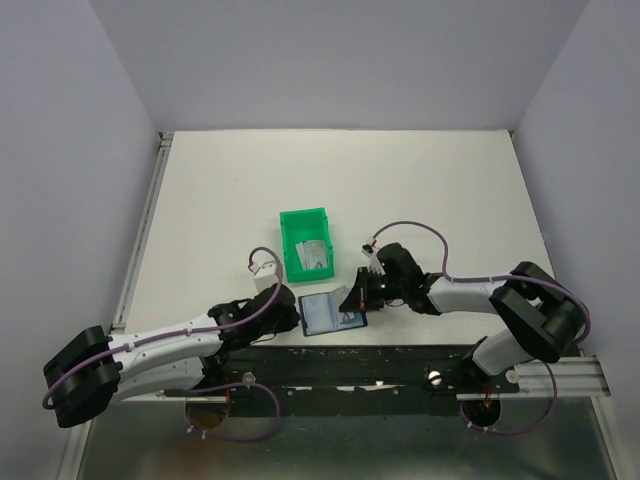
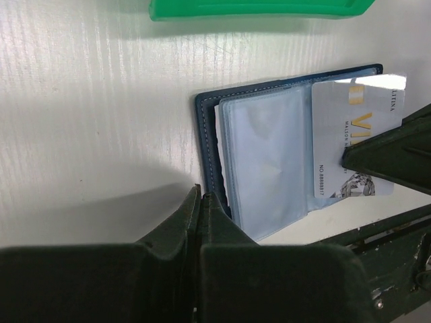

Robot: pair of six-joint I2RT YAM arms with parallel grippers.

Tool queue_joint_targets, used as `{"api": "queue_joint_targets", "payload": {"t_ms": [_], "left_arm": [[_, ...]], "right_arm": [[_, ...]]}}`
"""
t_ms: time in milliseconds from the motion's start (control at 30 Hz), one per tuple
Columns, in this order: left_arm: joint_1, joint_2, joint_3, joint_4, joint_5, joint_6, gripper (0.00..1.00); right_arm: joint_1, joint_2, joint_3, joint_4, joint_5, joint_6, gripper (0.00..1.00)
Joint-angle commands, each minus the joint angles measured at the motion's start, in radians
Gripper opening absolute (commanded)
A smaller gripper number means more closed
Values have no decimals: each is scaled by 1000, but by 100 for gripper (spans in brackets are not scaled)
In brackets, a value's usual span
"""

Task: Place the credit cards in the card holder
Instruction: Insert the credit card into the card holder.

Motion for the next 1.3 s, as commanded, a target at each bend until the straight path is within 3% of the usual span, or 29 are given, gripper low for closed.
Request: {"api": "queue_joint_targets", "payload": {"t_ms": [0, 400, 867, 1267], "left_arm": [[9, 49, -15, 83, 45, -5, 3], [9, 156, 3, 146, 82, 18, 0], [9, 172, 6, 154, 91, 20, 0], [7, 176, 8, 152, 91, 24, 0]], "right_arm": [[4, 57, -6, 77, -25, 27, 1], [4, 86, -17, 128, -72, 56, 1], [4, 123, -32, 183, -120, 97, 1], [3, -44, -72, -19, 3, 82, 1]]}}
